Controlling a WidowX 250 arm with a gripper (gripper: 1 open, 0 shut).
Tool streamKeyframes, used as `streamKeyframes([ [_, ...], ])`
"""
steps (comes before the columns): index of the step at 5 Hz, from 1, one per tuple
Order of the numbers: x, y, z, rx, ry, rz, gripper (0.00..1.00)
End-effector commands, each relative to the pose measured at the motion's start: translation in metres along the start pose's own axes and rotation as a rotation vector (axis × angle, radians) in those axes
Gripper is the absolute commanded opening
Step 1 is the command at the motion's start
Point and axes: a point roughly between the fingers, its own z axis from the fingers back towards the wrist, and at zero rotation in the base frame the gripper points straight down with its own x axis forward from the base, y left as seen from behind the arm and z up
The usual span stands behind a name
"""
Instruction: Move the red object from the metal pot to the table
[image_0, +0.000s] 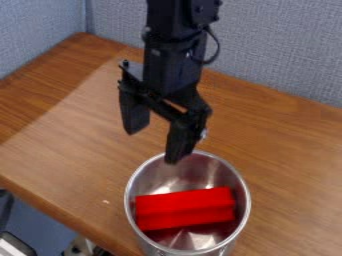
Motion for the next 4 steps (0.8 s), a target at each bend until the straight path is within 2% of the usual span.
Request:
streamKeyframes([
  [1, -0.013, -0.016, -0.005, 0.038, -0.024, -0.077, 1.00],
  [2, -0.010, -0.029, -0.020, 0.030, -0.020, -0.130, 1.00],
  [3, -0.004, -0.034, -0.037, 0.028, -0.014, -0.134, 1.00],
  [4, 0.003, -0.038, -0.049, 0.039, -0.013, -0.139, 1.00],
])
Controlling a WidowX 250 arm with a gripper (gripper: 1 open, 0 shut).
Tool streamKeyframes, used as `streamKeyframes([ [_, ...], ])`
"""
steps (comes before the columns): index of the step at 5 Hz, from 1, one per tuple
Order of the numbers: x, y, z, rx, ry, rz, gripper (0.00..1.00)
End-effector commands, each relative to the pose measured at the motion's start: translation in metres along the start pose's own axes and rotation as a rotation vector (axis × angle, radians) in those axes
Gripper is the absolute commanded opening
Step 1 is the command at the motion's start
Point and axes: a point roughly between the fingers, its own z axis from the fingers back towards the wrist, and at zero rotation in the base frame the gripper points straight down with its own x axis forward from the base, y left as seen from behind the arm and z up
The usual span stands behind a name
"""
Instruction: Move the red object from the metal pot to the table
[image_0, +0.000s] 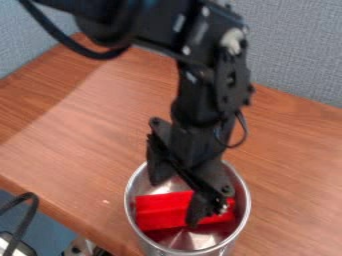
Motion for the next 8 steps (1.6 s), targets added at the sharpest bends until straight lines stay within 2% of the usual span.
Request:
streamKeyframes([
  [1, 0.004, -0.001, -0.007, 0.008, 0.004, -0.012, 1.00],
  [2, 0.003, 0.001, -0.023, -0.011, 0.039, -0.008, 1.00],
  [3, 0.003, 0.002, -0.033, -0.017, 0.060, -0.007, 1.00],
  [5, 0.002, 0.003, -0.044, -0.013, 0.072, 0.003, 1.00],
  [6, 0.002, 0.004, -0.047, -0.011, 0.073, 0.007, 0.00],
  [8, 0.000, 0.008, -0.039, -0.001, 0.066, 0.021, 0.00],
])
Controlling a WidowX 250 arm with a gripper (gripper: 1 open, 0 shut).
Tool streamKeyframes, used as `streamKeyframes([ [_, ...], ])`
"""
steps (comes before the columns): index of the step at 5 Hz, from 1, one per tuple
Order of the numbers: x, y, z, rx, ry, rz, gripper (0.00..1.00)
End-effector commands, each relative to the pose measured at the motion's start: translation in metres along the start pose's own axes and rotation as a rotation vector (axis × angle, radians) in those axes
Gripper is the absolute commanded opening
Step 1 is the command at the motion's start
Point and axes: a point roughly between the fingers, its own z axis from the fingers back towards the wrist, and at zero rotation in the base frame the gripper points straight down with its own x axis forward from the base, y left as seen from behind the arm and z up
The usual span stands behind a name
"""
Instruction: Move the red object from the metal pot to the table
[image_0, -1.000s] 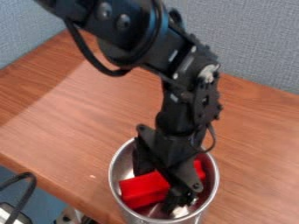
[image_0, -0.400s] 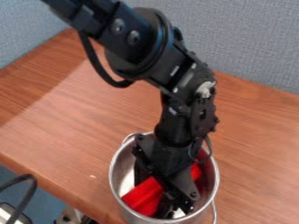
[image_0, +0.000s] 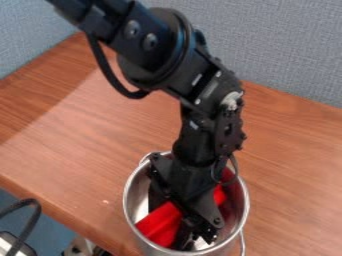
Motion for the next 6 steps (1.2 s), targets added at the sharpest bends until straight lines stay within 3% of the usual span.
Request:
streamKeyframes([
  [1, 0.002, 0.006, 0.010, 0.016, -0.040, 0.014, 0.00],
  [5, 0.001, 0.018, 0.024, 0.037, -0.064, 0.045, 0.00],
  [6, 0.002, 0.025, 0.040, 0.049, -0.085, 0.070, 0.00],
])
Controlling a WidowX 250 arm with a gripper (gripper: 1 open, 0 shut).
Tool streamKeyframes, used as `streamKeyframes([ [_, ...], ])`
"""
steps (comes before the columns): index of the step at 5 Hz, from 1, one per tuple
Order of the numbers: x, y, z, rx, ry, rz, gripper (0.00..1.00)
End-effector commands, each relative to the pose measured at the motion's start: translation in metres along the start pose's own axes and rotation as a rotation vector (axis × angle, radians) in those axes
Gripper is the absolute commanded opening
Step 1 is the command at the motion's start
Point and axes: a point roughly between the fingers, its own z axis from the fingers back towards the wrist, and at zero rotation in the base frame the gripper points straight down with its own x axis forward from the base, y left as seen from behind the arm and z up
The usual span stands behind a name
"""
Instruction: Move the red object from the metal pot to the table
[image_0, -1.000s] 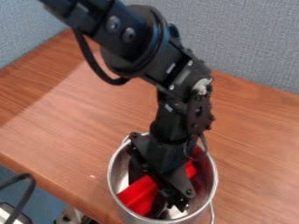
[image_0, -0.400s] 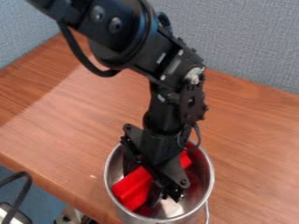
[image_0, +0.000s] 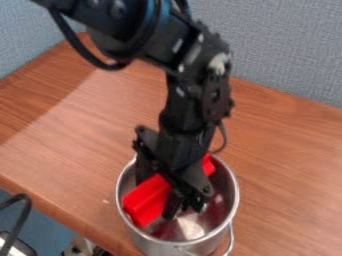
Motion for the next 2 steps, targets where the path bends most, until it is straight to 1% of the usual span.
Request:
streamKeyframes([
  [1, 0.020, 0.042, 0.040, 0.038, -0.103, 0.119, 0.00],
  [2, 0.039, 0.077, 0.067, 0.048, -0.151, 0.197, 0.00],
])
